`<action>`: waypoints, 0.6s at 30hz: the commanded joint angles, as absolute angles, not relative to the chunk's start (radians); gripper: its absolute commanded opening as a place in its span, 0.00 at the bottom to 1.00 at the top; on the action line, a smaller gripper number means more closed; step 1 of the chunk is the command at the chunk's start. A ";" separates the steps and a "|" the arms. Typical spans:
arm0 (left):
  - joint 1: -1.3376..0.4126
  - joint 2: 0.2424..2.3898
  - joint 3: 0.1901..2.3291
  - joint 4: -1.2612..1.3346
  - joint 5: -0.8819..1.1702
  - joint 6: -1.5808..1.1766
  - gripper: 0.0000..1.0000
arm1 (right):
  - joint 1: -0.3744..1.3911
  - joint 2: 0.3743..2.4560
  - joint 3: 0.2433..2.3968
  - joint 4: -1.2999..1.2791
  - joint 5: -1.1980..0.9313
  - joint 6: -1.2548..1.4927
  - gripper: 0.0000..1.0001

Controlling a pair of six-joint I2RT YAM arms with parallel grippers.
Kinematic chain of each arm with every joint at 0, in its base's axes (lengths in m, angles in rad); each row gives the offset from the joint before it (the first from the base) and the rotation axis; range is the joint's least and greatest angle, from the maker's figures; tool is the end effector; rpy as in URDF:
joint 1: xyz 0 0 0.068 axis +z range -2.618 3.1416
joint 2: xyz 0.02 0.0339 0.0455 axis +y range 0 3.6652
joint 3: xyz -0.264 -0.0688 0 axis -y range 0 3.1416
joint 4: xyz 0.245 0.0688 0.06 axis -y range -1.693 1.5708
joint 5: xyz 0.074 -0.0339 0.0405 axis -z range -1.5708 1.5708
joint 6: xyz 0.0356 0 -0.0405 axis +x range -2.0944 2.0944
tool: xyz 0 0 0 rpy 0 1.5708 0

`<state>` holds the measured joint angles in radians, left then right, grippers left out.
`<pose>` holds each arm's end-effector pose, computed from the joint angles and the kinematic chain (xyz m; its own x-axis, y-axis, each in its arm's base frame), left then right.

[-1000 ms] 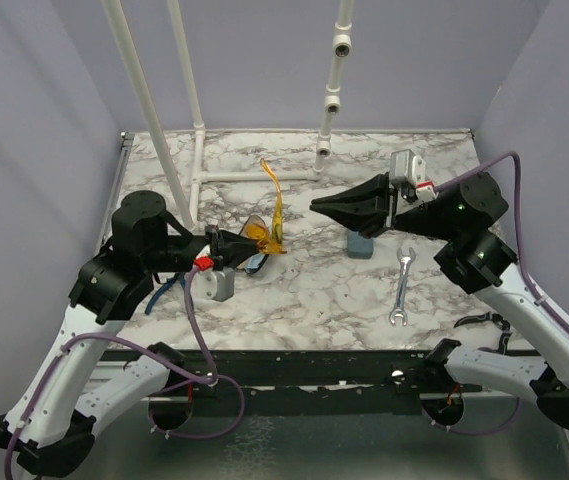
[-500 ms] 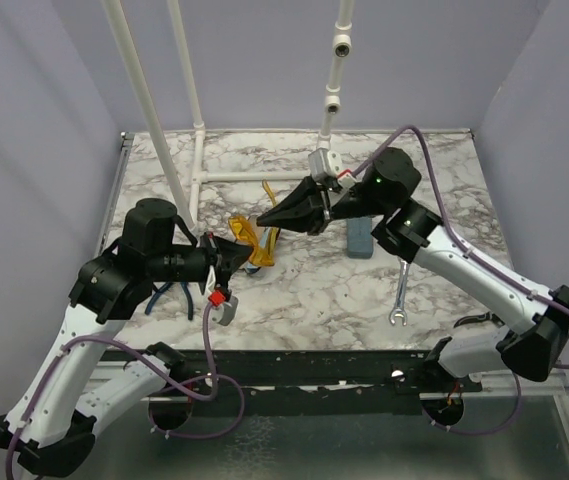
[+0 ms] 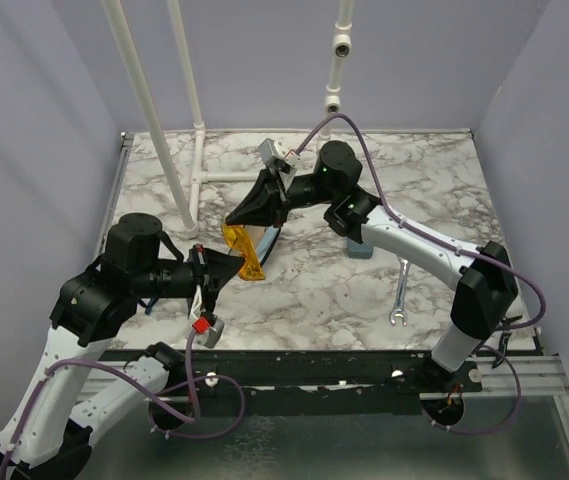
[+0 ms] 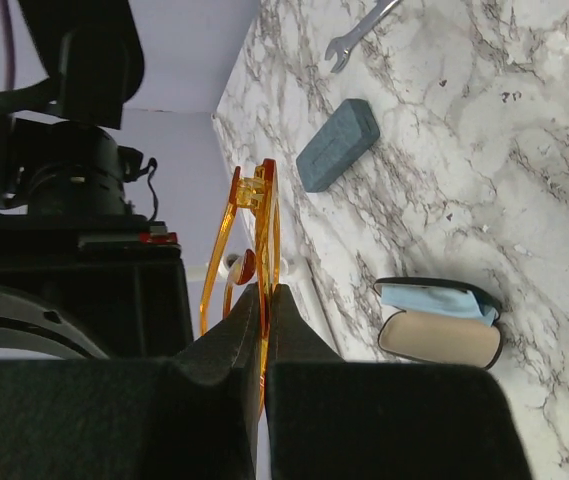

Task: Organize the sunglasses
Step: Fold the sunglasses at the center of the board.

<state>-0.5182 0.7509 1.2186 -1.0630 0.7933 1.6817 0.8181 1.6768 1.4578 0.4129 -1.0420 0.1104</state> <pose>0.0748 -0.0719 0.4021 0.9087 0.2844 -0.3055 0.3890 -0.3111 0.8671 0.2444 0.3059 0.3991 0.0265 0.1096 -0.9936 -0.9561 -0.2873 -0.0572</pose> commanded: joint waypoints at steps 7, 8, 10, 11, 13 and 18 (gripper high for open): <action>-0.517 0.721 1.235 -0.819 0.892 1.206 0.00 | 0.767 1.721 1.380 0.656 -1.099 0.334 0.06; -0.517 0.719 1.233 -0.776 0.893 1.130 0.00 | 0.758 1.715 1.369 0.652 -1.100 0.336 0.06; -0.517 0.716 1.229 -0.670 0.883 0.960 0.00 | 0.737 1.693 1.339 0.640 -1.093 0.333 0.07; -0.517 0.716 1.229 -0.632 0.874 0.885 0.00 | 0.723 1.668 1.318 0.637 -1.077 0.333 0.10; -0.517 0.719 1.229 -0.582 0.858 0.778 0.00 | 0.682 1.617 1.272 0.628 -1.029 0.327 0.13; -0.517 0.730 1.218 -0.478 0.798 0.567 0.00 | 0.592 1.461 1.195 0.397 -0.700 0.173 0.34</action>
<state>-0.5182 0.7258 1.2194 -0.6369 0.8436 0.8497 0.6415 1.6016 1.2266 0.5526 -0.9752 0.2947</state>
